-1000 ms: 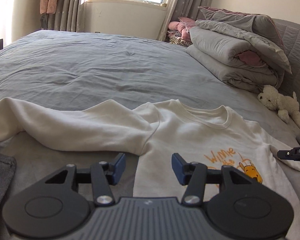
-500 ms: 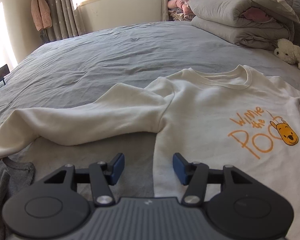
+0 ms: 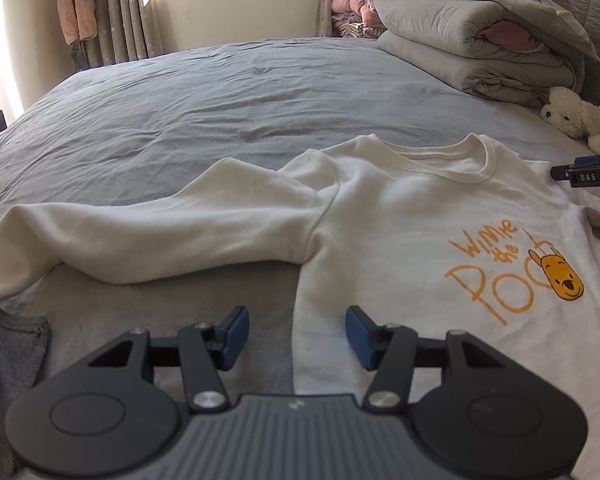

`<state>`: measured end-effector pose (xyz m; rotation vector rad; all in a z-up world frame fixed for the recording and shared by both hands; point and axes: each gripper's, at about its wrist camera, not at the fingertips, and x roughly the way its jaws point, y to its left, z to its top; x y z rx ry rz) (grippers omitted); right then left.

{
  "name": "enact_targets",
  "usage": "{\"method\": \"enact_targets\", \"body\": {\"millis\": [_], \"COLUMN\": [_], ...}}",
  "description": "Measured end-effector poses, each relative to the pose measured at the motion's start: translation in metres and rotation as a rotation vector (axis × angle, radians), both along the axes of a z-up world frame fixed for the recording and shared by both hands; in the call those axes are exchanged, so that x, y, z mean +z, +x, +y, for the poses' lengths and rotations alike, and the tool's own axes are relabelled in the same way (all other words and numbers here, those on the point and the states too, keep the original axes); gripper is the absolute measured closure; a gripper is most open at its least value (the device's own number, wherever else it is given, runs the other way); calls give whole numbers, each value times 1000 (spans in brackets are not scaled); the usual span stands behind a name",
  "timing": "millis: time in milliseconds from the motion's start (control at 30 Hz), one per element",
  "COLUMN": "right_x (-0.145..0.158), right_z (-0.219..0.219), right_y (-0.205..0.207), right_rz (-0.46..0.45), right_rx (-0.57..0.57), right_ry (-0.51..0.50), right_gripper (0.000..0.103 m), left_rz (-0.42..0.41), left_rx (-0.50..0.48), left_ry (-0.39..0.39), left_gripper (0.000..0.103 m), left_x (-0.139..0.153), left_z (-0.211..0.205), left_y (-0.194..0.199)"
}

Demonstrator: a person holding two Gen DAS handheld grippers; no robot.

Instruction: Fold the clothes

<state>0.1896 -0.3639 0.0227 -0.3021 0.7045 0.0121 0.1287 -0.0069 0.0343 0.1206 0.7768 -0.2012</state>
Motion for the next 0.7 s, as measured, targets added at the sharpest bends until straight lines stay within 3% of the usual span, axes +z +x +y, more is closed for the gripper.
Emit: {"method": "enact_targets", "body": {"millis": [67, 233, 300, 367, 467, 533, 567, 600, 700], "right_x": [-7, -2, 0, -20, -41, -25, -15, -4, 32], "right_z": [2, 4, 4, 12, 27, 18, 12, 6, -12], "right_y": [9, 12, 12, 18, 13, 9, 7, 4, -16], "right_rz": [5, -51, -73, -32, -78, -96, -107, -118, -170], "right_rx": [29, 13, 6, 20, 15, -31, -58, -84, -113], "right_ry": [-45, -113, -141, -220, -339, -276, -233, -189, -7], "right_gripper": [95, 96, 96, 96, 93, 88, 76, 73, 72], "left_rz": [3, 3, -17, -41, -51, -31, -26, -22, -18], "left_rx": [1, 12, 8, -2, -5, 8, 13, 17, 25], "left_ry": [-1, 7, 52, 95, 112, 80, 74, 70, 67], "left_gripper": [48, 48, 48, 48, 48, 48, 47, 47, 47], "left_x": [-1, 0, -2, -4, -4, -3, -2, -1, 0], "left_z": [0, -1, -7, -12, -13, -8, -6, -5, -4], "left_y": [1, 0, -3, -7, -8, -5, -4, -4, -2]}}
